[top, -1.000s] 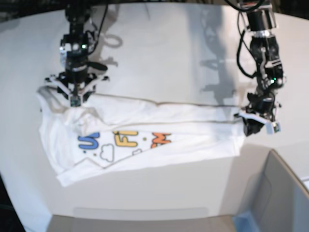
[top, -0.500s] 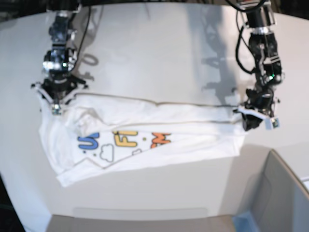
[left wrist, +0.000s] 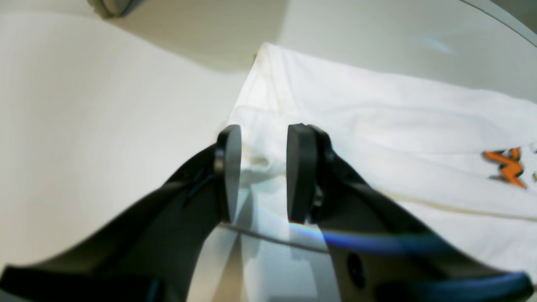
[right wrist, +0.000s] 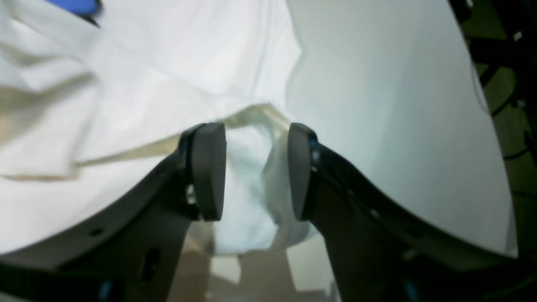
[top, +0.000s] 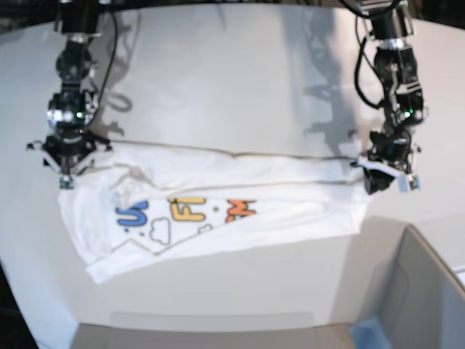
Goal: Layout the t-shirt on the table in an organized manner, then fold the t-shirt properly
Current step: 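Pull the folded edge outward with both grippers to straighten it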
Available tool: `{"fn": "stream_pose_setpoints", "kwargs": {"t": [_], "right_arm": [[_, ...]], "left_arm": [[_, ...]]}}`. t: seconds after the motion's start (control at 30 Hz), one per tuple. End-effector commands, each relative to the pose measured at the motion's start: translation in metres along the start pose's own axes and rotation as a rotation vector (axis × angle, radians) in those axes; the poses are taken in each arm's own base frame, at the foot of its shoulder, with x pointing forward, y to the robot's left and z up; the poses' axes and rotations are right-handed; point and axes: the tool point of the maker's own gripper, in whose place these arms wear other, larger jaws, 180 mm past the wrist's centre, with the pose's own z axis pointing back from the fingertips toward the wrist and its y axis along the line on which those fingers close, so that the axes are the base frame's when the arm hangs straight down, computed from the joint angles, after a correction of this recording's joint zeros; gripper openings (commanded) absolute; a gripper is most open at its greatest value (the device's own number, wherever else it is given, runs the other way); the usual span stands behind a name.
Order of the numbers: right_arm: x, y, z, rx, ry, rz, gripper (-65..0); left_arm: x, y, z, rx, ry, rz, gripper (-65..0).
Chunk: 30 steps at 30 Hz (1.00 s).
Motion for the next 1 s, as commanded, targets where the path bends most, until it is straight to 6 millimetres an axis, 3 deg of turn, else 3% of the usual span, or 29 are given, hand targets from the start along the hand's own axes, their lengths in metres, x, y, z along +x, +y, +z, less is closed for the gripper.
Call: {"fn": "stream_pose_setpoints", "kwargs": {"t": [0.0, 0.17, 0.33, 0.43, 0.5, 0.63, 0.7, 0.77, 0.97], "right_arm": [[0.025, -0.011, -0.001, -0.026, -0.067, -0.011, -40.3], [0.037, -0.045, -0.019, -0.091, -0.056, -0.058, -40.3], [0.031, -0.069, -0.046, -0.125, 0.015, -0.062, -40.3], [0.053, -0.071, -0.033, -0.133, -0.056, -0.065, -40.3], [0.055, -0.068, -0.014, -0.134, -0.101, -0.053, -40.3], [0.074, -0.039, 0.036, -0.068, -0.236, -0.029, -40.3], [0.07, -0.02, 0.051, 0.001, -0.252, 0.021, -40.3], [0.058, -0.014, 0.056, 0.029, -0.233, 0.049, -40.3], [0.02, -0.039, 0.045, 0.007, -0.13, 0.033, -40.3]], "left_arm": [[0.02, -0.001, 0.0, -0.009, -0.057, -0.012, -45.4], [0.016, 0.0, 0.002, -0.006, -0.048, -0.013, -45.4], [0.008, 0.002, 0.004, -0.002, -0.03, -0.013, -45.4], [0.005, 0.003, 0.005, 0.0, -0.024, -0.013, -45.5], [0.001, 0.002, 0.009, -0.002, -0.019, -0.018, -45.5], [0.006, -0.002, 0.015, -0.012, -0.036, -0.032, -45.5], [0.01, -0.004, 0.017, -0.016, -0.047, -0.038, -45.5], [0.011, -0.004, 0.017, -0.016, -0.048, -0.038, -45.5], [0.003, -0.008, 0.017, -0.019, -0.036, -0.022, -45.5]]}}
